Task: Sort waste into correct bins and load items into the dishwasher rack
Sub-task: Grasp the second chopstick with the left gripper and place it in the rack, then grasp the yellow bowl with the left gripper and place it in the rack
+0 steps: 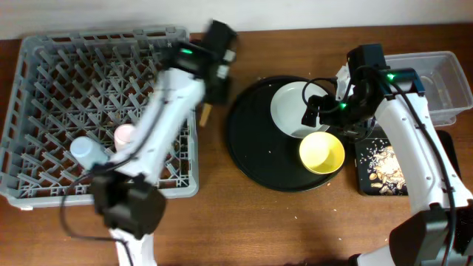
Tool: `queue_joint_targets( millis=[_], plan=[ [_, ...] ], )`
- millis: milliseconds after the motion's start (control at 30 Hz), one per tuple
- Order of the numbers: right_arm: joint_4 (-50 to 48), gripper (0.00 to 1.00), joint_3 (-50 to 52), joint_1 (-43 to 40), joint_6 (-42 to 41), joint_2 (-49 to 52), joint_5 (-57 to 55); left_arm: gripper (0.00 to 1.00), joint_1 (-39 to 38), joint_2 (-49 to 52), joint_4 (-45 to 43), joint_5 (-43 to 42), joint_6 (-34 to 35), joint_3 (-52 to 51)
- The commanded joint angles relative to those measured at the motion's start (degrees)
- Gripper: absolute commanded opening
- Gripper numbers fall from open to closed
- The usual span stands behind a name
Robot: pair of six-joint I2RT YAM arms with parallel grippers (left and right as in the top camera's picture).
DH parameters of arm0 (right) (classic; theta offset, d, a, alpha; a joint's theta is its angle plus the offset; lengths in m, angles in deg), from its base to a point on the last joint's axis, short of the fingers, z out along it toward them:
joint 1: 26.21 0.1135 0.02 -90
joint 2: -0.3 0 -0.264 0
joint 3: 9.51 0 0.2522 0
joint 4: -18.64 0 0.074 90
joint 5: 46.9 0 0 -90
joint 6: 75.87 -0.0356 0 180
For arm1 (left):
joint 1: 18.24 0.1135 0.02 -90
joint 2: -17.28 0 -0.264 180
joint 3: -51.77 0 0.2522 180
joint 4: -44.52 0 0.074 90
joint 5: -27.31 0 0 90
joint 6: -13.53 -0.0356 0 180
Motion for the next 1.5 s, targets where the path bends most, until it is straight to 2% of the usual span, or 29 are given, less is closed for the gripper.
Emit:
queue_joint_targets(
  millis=[0, 67, 100, 200, 233, 267, 300, 333, 400, 433, 500, 567, 667, 700, 800, 833, 867, 900, 933, 1000, 1067, 1100, 1133, 1167, 1233, 1267, 1300, 1400, 1467],
  plan=[
    [0.0, 0.99, -0.1, 0.0, -0.2, -1.1, 0.3, 0.0, 8.0, -0.7, 1.2, 7.3, 10.8, -1.2],
    [-0.1, 0.99, -0.1, 0.0, -0.3, -1.1, 0.3, 0.0, 10.7, 1.2, -6.7, 7.2, 10.0, -8.6],
    [-0.2, 0.99, -0.1, 0.0, -0.3, -1.1, 0.3, 0.01, 10.7, 2.0, -10.2, 6.5, 7.3, -11.3],
    [-0.2, 0.99, -0.1, 0.0, -0.3, -1.1, 0.3, 0.14, 10.6, 3.7, -12.3, 6.4, 6.8, -13.0],
    [-0.3, 0.99, -0.1, 0.0, -0.3, -1.1, 0.3, 0.22, 10.2, 3.6, -11.8, 5.5, 6.8, -12.1],
    [-0.5, 0.99, -0.1, 0.0, -0.2, -1.1, 0.3, 0.47, 10.1, 3.6, -9.8, 2.1, 5.7, -9.3],
    [-0.5, 0.99, -0.1, 0.0, -0.2, -1.1, 0.3, 0.51, 10.1, 3.6, -6.9, -1.2, 5.7, -6.1],
    [-0.2, 0.99, -0.1, 0.0, -0.2, -1.1, 0.1, 0.52, 10.1, 3.5, -2.2, -8.7, 5.7, -1.1],
    [0.3, 0.94, -0.1, -1.5, -0.6, -1.4, 0.1, 0.52, 9.4, 3.5, 1.2, -17.0, 5.6, 2.3],
    [0.8, 0.94, -0.1, -5.9, -2.7, -2.8, 0.2, 0.51, 7.2, 3.5, 2.0, -23.1, 2.8, 3.1],
    [1.2, 0.96, -0.1, -15.6, -3.7, -6.4, 3.1, 0.51, 0.6, 3.5, -0.2, -23.3, 1.4, 3.1],
    [4.4, 0.99, -0.1, -20.5, -3.6, -7.1, 3.5, 0.52, -7.4, 4.6, -7.5, -23.2, 1.7, 3.0],
    [5.0, 0.99, -0.1, -20.6, -3.0, -7.1, 3.1, 0.52, -16.9, 10.2, -11.5, -23.1, 4.6, 3.0],
    [5.0, 0.98, -0.1, -20.6, -3.0, -7.1, 3.1, 0.52, -19.2, 13.4, -12.6, -23.0, 7.4, 3.0],
    [5.0, 0.99, -0.1, -20.6, -3.0, -7.1, 3.1, 0.52, -21.7, 20.7, -13.7, -24.0, 10.2, 3.0],
    [5.0, 0.98, -0.1, -20.6, -3.0, -7.1, 3.1, 0.47, -22.8, 22.7, -13.7, -24.3, 10.1, 3.0],
    [5.0, 0.99, -0.1, -20.6, -3.0, -7.1, 3.1, 0.15, -23.4, 23.0, -13.6, -24.3, 10.2, 3.0],
    [5.0, 0.99, -0.1, -20.6, -3.0, -7.1, 3.1, 0.02, -23.5, 22.7, -13.2, -24.2, 10.2, 3.5],
    [5.0, 0.98, -0.1, -20.6, -3.0, -7.1, 3.1, 0.0, -22.9, 22.2, -11.7, -23.0, 10.2, 4.5],
    [5.0, 0.98, -0.1, -20.6, -3.0, -7.1, 3.1, 0.0, -18.4, 18.3, -0.1, -16.3, 12.1, 12.6],
    [5.0, 0.98, -0.1, -20.6, -3.0, -7.1, 3.1, 0.0, -10.4, 12.3, 12.7, -1.0, 12.1, 24.1],
    [5.0, 0.99, -0.1, -20.6, -3.0, -7.1, 3.1, 0.0, -6.3, 10.0, 17.3, 10.5, 12.1, 28.3],
    [5.0, 0.98, -0.1, -20.6, -3.0, -7.1, 3.1, 0.0, 0.0, 7.7, 21.4, 26.2, 12.1, 29.7],
    [5.0, 0.98, -0.1, -20.6, -3.0, -7.1, 3.1, 0.0, 5.2, 7.8, 23.5, 36.3, 12.6, 29.3],
    [4.7, 0.98, -0.1, -20.6, -3.0, -7.1, 3.1, 0.0, 11.8, 7.9, 22.5, 48.6, 19.4, 24.9],
    [4.5, 0.98, -0.1, -20.6, -3.1, -7.1, 3.1, 0.0, 12.8, 7.9, 22.3, 51.4, 22.1, 22.9],
    [4.2, 0.99, -0.1, -20.6, -3.1, -7.1, 3.1, 0.0, 13.5, 7.9, 22.1, 58.6, 27.9, 17.8],
    [4.1, 0.98, -0.1, -20.6, -3.1, -7.1, 3.1, 0.0, 13.3, 7.9, 10.0, 67.4, 28.8, -0.5],
    [3.9, 0.98, -0.1, -20.6, -3.1, -7.1, 3.1, 0.0, 12.6, 7.9, 4.4, 71.8, 28.8, -8.2]
  ],
)
